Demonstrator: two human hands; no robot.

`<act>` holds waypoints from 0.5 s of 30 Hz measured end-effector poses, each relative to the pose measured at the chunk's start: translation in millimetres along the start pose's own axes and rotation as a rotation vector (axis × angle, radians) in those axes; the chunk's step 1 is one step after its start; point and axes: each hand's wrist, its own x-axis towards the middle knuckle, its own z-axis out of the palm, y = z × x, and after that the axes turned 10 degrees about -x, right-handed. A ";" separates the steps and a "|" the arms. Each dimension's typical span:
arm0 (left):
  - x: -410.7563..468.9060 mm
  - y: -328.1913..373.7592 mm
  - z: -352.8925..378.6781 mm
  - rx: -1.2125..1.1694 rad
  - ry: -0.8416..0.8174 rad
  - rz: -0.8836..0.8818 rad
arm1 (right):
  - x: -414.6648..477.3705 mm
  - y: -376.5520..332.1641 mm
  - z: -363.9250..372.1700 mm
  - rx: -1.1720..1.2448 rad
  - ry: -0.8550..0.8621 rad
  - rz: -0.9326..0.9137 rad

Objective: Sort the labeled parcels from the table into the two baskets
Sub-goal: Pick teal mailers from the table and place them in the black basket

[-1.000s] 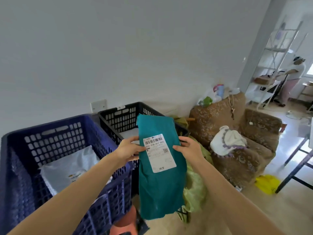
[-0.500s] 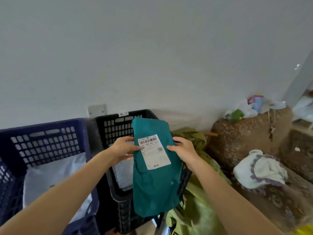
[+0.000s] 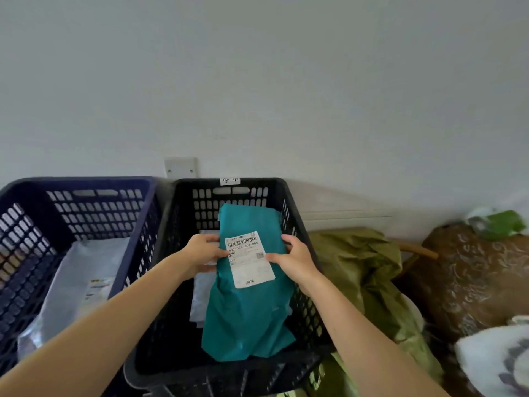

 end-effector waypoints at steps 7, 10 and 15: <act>57.9 -1.1 4.8 -0.039 0.054 -0.042 | 58.9 9.9 14.8 -0.085 -0.033 0.058; 81.9 -8.8 8.3 -0.026 0.055 -0.094 | 81.9 15.9 26.5 -0.117 -0.051 0.090; 115.8 -26.0 15.9 -0.032 0.089 -0.186 | 115.4 29.8 48.8 -0.157 -0.057 0.175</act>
